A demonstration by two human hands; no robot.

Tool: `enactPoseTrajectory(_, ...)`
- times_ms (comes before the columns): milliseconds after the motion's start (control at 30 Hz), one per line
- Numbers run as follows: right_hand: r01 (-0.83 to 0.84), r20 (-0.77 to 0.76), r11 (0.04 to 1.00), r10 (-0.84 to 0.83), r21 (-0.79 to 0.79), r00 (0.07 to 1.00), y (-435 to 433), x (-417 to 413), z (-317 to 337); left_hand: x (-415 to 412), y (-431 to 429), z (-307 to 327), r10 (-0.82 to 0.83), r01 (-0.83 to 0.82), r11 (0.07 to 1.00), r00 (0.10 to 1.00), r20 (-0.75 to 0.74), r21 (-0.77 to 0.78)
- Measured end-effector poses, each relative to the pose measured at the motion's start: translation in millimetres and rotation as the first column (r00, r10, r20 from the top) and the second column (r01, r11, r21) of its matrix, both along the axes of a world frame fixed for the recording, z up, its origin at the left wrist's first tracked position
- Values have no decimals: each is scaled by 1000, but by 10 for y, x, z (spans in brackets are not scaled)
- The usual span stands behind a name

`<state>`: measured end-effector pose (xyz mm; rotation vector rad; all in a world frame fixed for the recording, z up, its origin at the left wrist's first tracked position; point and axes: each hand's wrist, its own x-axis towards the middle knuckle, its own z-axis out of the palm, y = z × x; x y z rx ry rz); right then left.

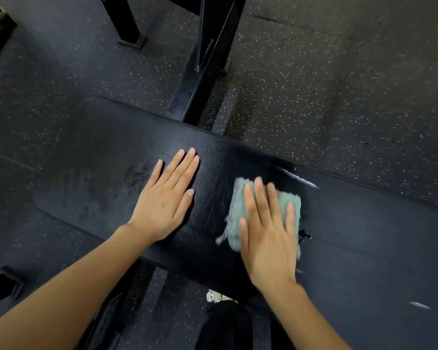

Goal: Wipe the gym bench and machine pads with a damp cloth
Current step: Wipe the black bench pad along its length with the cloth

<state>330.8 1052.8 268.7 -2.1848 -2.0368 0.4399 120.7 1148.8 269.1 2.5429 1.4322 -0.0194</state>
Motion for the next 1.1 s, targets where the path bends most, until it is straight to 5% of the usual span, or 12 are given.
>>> enactPoseTrajectory(200,38,63,999,-37,-5,997,688,100,-82,152,32,9,-41,41,999,999,19,-18)
enactPoseTrajectory(433,-33,15,999,32,18,999,246,306,-27,513,56,-7,-147,148,989,988,48,-15)
enactPoseTrajectory(667,206,83,978,-202,-40,976,104,899,-20,619,81,-37,-211,211,977,977,32,-2)
enactPoseTrajectory(833,372,49,928,-371,-22,928,272,575,-12,629,73,-39,-205,205,979,979,7,0)
enactPoseTrajectory(1100,100,-20,994,-101,-47,995,641,90,16,632,80,-50,-205,205,979,979,14,14)
